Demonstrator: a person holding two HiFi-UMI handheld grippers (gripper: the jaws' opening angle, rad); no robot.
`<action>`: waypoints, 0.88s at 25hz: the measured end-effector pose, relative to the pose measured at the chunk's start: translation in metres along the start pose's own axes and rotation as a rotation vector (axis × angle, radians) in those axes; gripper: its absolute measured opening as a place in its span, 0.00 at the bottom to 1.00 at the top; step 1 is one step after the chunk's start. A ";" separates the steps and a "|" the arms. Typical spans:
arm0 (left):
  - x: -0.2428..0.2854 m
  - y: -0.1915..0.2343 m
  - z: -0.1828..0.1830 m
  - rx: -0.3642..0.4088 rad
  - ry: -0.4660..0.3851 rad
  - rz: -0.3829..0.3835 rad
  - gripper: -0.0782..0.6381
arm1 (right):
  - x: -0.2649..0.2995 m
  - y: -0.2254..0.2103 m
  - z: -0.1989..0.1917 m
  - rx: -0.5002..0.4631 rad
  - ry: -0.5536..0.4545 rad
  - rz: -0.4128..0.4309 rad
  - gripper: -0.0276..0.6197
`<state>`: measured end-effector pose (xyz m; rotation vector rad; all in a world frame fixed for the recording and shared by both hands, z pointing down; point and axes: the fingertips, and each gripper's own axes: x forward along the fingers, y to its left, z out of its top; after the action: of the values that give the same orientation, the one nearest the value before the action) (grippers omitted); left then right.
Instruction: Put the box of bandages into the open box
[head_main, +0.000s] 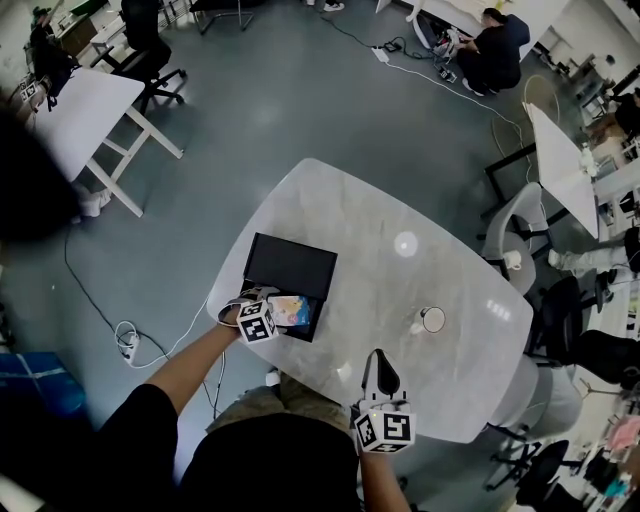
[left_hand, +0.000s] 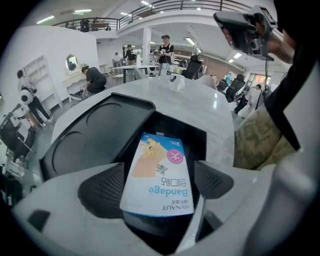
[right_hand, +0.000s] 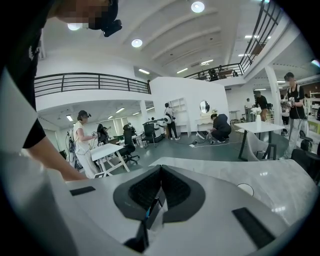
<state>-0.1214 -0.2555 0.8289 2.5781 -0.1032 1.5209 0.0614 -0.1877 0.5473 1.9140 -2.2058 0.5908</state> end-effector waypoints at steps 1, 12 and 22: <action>0.001 0.000 0.000 -0.005 -0.003 0.000 0.73 | 0.000 -0.001 -0.001 0.000 0.002 0.000 0.06; -0.011 0.008 0.000 -0.105 -0.058 0.040 0.74 | -0.001 0.004 -0.003 -0.007 -0.006 0.020 0.06; -0.093 0.002 0.026 -0.357 -0.341 0.145 0.73 | -0.011 0.035 0.000 -0.042 -0.015 0.098 0.06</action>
<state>-0.1436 -0.2628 0.7355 2.5432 -0.5557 0.9722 0.0289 -0.1742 0.5365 1.8043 -2.3137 0.5416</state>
